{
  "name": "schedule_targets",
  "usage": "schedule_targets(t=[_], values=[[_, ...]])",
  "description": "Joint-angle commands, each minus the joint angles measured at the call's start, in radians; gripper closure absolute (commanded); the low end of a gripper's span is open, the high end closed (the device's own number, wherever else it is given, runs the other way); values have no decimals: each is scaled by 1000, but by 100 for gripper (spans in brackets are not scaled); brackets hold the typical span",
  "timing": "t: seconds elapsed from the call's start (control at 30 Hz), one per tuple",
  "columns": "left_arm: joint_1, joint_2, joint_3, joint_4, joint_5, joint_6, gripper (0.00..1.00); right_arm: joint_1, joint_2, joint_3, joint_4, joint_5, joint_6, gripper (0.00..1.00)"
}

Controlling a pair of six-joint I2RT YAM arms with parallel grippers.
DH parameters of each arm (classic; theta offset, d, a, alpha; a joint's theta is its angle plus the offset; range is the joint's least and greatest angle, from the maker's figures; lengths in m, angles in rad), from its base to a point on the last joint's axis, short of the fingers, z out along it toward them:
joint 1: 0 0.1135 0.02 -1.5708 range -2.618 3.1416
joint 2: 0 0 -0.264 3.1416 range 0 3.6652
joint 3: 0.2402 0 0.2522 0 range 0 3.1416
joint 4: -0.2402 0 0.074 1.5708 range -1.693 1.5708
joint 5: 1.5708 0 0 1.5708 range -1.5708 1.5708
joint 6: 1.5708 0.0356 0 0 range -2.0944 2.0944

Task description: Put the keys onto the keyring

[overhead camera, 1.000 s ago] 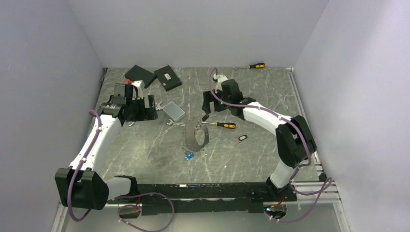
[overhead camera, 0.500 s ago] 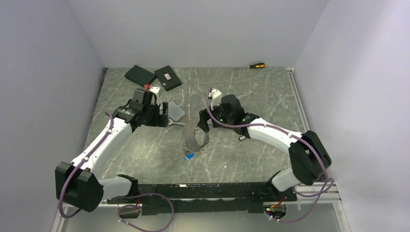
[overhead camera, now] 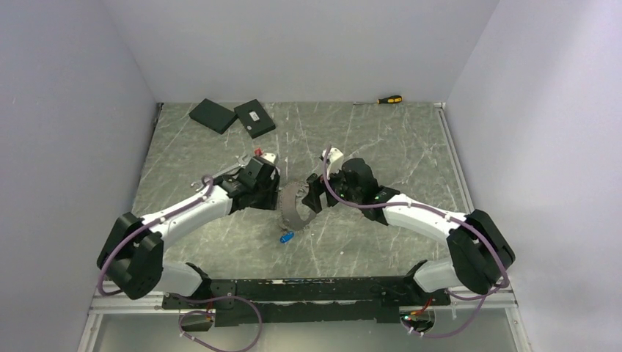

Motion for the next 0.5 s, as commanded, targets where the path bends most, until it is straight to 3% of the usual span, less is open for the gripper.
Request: schedule_targets(t=[0.0, 0.47], values=[[-6, 39, -54, 133, 43, -61, 50, 4, -52, -41, 59, 25, 31, 8], [-9, 216, -48, 238, 146, 25, 73, 4, -69, -53, 29, 43, 15, 10]])
